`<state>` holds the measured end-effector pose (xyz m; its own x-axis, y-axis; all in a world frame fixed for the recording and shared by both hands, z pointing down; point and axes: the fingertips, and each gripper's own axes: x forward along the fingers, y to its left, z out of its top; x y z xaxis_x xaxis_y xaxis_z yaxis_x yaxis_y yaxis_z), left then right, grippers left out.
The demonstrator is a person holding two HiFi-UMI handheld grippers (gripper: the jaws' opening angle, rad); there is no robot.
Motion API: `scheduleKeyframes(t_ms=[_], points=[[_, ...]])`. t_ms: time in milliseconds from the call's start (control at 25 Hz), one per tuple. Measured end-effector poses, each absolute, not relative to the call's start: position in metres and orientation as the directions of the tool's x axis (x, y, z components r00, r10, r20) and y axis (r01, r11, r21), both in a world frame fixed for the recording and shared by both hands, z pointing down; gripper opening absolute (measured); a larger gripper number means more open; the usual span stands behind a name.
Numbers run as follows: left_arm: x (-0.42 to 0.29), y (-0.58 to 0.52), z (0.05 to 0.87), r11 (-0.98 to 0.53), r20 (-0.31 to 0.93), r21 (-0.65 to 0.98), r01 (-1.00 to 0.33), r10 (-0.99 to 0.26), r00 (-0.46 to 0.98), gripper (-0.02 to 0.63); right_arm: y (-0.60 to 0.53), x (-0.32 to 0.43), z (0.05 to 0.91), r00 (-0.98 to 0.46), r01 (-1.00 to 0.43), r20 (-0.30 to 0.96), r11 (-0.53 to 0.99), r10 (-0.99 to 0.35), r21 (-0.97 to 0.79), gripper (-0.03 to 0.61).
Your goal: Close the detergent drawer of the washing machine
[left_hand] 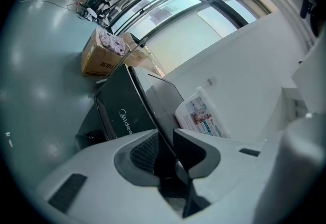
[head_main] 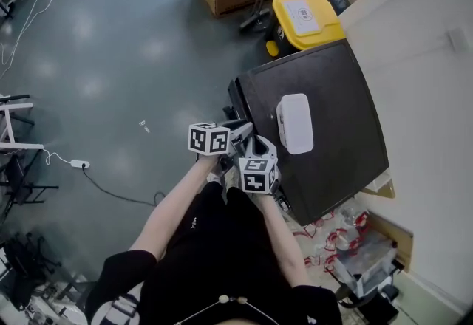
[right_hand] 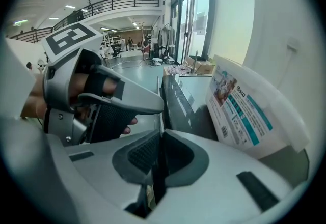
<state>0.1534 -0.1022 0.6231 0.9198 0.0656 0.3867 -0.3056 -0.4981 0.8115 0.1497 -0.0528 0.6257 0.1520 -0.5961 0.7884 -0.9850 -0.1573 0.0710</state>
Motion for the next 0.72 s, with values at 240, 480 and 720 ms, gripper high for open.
scheduleKeyframes(t_ms=[240,480,720], points=[[0.156,-0.102,0.623,-0.483,0.371,0.826,-0.291,0.078,0.925,0.092,-0.052,0.152,0.625,0.178,-0.982,0.8,-0.159,-0.573,0.104,0.034],[0.158,-0.102,0.626,-0.475,0.38,0.828,-0.297,0.086,0.921,0.094,-0.053,0.158,0.613,0.217,-0.975,0.776,-0.161,-0.593,0.15,0.047],[0.16,-0.104,0.625,-0.407,0.353,0.863,-0.298,0.064,0.934,0.094,-0.054,0.167,0.621,0.18,-0.984,0.796,-0.113,-0.578,0.14,0.091]])
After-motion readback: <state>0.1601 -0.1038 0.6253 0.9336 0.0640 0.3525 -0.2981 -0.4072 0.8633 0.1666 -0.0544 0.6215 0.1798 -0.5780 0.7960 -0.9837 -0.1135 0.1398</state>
